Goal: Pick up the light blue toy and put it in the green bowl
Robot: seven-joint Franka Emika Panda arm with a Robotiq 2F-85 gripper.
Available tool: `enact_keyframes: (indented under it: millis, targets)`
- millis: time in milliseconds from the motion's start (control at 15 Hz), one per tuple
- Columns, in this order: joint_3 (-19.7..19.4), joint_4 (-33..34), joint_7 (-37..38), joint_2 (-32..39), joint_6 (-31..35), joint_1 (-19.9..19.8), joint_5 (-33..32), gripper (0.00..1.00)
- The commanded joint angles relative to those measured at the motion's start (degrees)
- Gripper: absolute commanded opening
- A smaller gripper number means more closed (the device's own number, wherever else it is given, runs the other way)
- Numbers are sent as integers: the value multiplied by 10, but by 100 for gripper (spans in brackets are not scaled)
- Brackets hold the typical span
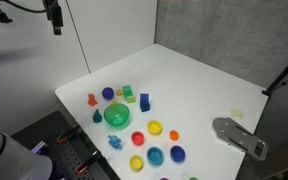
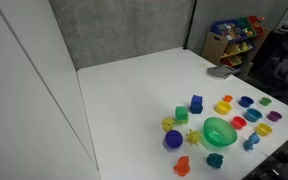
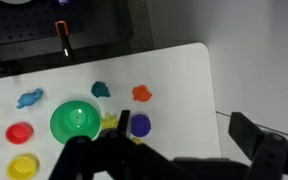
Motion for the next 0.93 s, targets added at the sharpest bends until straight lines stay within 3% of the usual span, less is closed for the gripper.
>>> enact_keyframes:
  millis: [0, 400, 867]
  targets:
    - [10, 2, -5, 0, -4, -14, 5, 100]
    - [10, 2, -5, 0, -4, -14, 5, 100]
    - [7, -8, -16, 33, 29, -46, -55, 100]
